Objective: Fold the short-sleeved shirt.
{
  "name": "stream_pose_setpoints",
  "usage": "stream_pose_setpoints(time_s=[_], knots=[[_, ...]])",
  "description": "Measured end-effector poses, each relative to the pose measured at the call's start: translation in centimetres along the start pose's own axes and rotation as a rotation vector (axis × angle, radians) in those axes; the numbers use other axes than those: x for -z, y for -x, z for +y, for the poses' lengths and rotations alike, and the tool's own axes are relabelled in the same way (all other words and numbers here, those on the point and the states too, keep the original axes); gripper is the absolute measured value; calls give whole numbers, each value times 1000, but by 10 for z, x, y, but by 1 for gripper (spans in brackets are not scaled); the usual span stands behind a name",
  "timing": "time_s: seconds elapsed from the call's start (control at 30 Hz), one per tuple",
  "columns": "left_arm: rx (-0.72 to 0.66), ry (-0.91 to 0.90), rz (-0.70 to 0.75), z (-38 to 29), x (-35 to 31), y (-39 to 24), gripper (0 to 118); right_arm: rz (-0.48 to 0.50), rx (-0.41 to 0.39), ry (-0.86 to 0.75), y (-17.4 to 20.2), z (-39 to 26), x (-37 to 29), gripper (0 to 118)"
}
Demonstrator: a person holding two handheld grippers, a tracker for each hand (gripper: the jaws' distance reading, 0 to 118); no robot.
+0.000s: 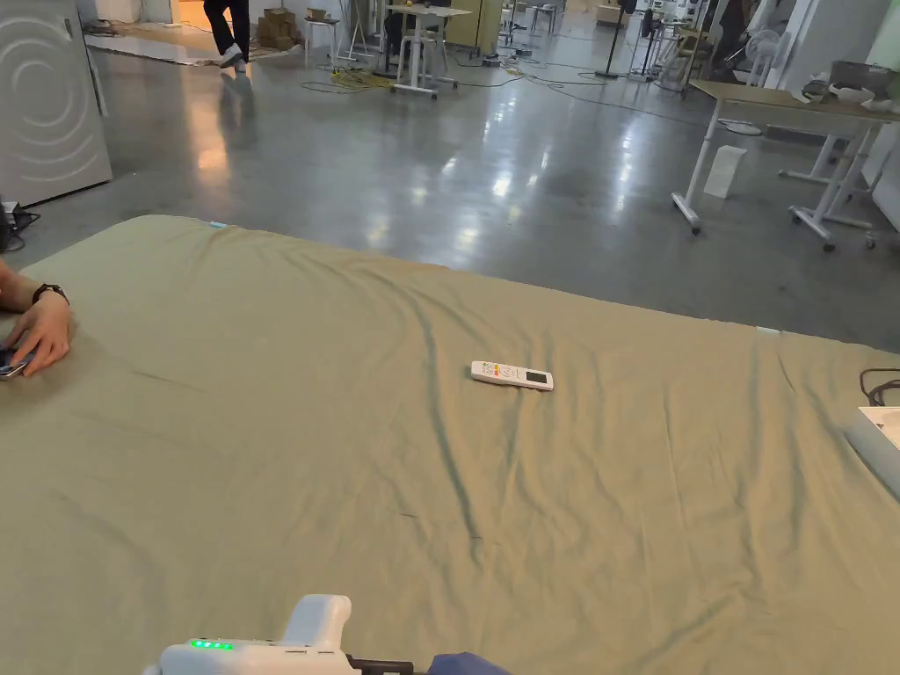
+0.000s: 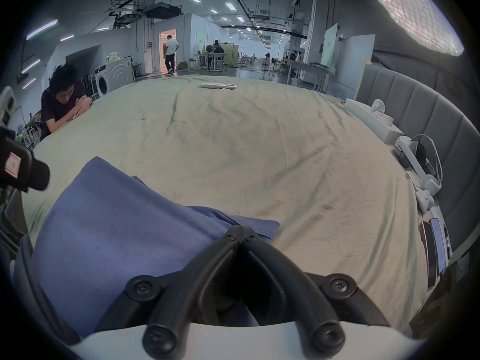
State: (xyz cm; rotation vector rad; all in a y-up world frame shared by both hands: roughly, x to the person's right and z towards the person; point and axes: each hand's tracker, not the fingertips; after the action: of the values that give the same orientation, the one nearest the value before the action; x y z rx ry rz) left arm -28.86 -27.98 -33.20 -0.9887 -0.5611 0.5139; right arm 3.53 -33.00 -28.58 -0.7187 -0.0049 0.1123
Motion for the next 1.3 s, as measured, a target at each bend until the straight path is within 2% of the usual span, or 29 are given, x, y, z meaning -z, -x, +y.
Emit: stream_pose_setpoints(time_s=[0.17,0.33,0.4,0.67,1.07,1.3], knots=[[-112,48,-91,11,16,36,64,5,9,1,-1,-1,1,0],[-253,130,-297,13,39,56,64,1,-3,-2,1,-1,0,0],[-264,153,-345,13,50,59,64,3,-3,-2,0,-2,0,0],[-261,249,-316,13,77,57,64,5,-5,0,0,-1,-1,0],[-206,315,-278,17,71,63,64,12,-6,6,-2,1,-5,0],[-275,299,-364,-2,86,49,64,8,0,10,-1,1,-5,0]])
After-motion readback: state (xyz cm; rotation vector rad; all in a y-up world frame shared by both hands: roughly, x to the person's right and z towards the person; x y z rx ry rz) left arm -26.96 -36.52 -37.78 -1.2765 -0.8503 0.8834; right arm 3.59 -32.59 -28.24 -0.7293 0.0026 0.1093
